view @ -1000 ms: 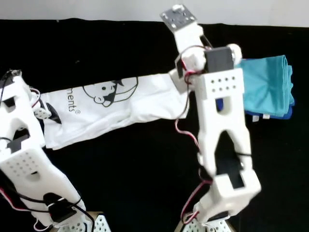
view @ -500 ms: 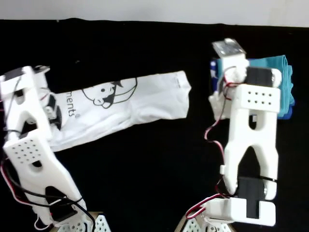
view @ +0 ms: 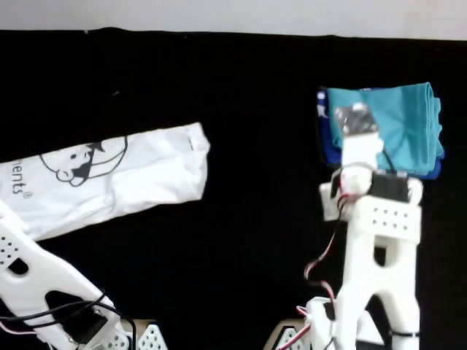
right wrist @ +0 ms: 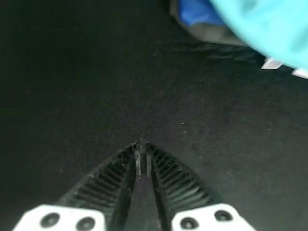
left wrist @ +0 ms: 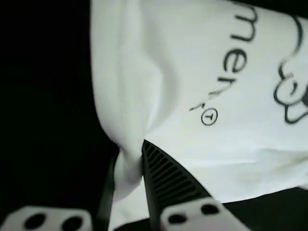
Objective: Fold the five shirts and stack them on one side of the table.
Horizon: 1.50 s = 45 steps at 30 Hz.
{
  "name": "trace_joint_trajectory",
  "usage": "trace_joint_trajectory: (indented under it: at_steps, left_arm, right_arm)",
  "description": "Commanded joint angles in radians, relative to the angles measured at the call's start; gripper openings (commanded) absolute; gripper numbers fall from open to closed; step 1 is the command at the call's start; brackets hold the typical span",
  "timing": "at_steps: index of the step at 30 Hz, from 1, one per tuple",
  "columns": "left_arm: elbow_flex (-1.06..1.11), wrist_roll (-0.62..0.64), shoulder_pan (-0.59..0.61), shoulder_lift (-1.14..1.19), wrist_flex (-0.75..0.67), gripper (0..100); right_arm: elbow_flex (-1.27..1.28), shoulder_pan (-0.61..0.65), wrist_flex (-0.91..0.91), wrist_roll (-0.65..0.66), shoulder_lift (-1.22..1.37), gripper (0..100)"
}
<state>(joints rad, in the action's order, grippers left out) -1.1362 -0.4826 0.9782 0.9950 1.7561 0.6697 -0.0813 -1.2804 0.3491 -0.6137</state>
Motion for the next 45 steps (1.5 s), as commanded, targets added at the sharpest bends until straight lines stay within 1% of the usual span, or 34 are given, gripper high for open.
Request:
trace_joint_trajectory:
  at_steps: [1,4,7,10,13,16,17,22,26,31,35,37,40,42,45]
  left_arm:
    - [0.025,0.009,-0.053,-0.076,0.021,1]
    - [0.179,0.043,-0.139,-0.217,0.023,1]
    - [0.378,0.061,-0.265,-0.423,0.021,1]
    - [0.564,0.095,-0.427,-0.628,0.02,1]
    - [0.668,0.144,-0.608,-0.756,0.018,1]
    - [0.674,0.192,-0.776,-0.774,0.015,1]
    - [0.674,0.199,-0.822,-0.769,-0.005,1]
    - [0.676,0.206,-0.989,-0.716,-0.115,1]
    - [0.676,0.206,-1.059,-0.631,-0.224,1]
    - [0.674,0.206,-1.084,-0.516,-0.359,1]
    - [0.674,0.206,-1.113,-0.472,-0.428,1]
    - [0.674,0.206,-1.127,-0.467,-0.436,5]
    - [0.674,0.206,-1.133,-0.475,-0.428,15]
    - [0.665,0.207,-1.125,-0.486,-0.416,20]
    - [0.618,0.207,-1.09,-0.529,-0.342,21]
  right_arm:
    - [0.239,-0.008,0.193,-0.003,-0.087,0.6]
    - [0.404,-0.008,0.344,-0.008,-0.113,0.6]
    - [0.522,-0.007,0.458,-0.009,-0.125,0.6]
    - [0.611,-0.008,0.541,-0.009,-0.128,0.6]
    - [0.69,-0.008,0.634,-0.011,-0.128,0.6]
    - [0.763,-0.008,0.725,-0.011,-0.128,0.6]
    - [0.788,-0.008,0.753,-0.011,-0.127,0.6]
    - [0.809,-0.008,0.769,-0.011,-0.13,0.6]
    - [0.809,-0.008,0.769,-0.011,-0.13,0.6]
    - [0.812,-0.008,0.782,-0.011,-0.13,0.6]
    - [0.812,-0.008,0.782,-0.011,-0.13,0.6]
    - [0.812,-0.008,0.782,-0.011,-0.13,0.6]
    - [0.812,-0.008,0.782,-0.011,-0.13,0.6]
    - [0.812,-0.008,0.782,-0.011,-0.13,0.6]
    - [0.812,-0.008,0.782,-0.011,-0.13,0.6]
